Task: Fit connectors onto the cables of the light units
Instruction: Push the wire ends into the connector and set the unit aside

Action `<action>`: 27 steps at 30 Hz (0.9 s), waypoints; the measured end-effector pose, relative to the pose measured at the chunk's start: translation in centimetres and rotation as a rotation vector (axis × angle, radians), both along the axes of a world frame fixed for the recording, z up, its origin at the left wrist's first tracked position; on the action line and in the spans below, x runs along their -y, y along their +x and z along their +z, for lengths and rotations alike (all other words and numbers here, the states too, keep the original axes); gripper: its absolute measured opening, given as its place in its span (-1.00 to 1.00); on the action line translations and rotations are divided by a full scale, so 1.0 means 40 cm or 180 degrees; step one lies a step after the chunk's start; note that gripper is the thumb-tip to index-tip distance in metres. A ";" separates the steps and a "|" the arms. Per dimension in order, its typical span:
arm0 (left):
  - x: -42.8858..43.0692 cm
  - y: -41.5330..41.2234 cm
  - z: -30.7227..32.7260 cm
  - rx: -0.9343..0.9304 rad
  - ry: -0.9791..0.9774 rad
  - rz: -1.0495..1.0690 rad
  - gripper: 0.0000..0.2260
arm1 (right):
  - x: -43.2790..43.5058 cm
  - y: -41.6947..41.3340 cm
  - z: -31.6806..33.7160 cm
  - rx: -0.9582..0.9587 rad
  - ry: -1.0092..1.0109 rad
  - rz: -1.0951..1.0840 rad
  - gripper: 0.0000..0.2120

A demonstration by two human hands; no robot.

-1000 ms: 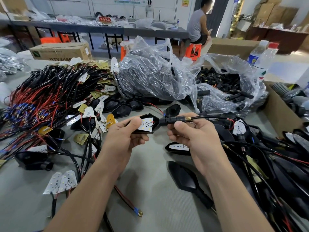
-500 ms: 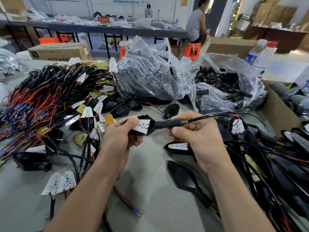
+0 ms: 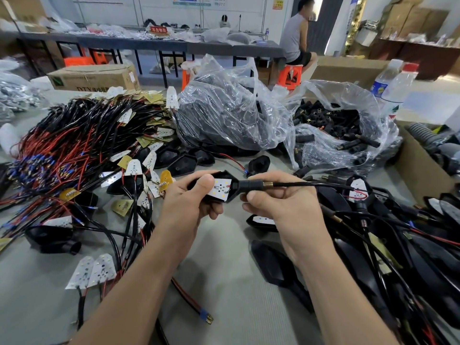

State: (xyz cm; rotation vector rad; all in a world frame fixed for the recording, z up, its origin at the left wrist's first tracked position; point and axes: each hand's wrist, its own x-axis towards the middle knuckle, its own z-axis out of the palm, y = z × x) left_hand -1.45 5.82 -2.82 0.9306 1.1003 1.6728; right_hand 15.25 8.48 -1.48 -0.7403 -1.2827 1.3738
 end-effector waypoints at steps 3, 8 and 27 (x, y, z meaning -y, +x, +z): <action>0.001 0.010 0.001 0.0080 -0.0034 -0.0086 -0.82 | 0.000 -0.002 0.004 0.0051 0.0039 -0.0083 -0.75; 0.006 0.000 0.010 0.0875 -0.0286 -0.0920 -0.73 | -0.012 0.020 0.016 -0.0032 0.0052 -0.0229 -0.71; -0.015 0.126 0.127 0.0408 -0.0247 -0.1299 -0.81 | 0.091 0.223 0.220 0.1722 0.0231 -0.1663 -0.67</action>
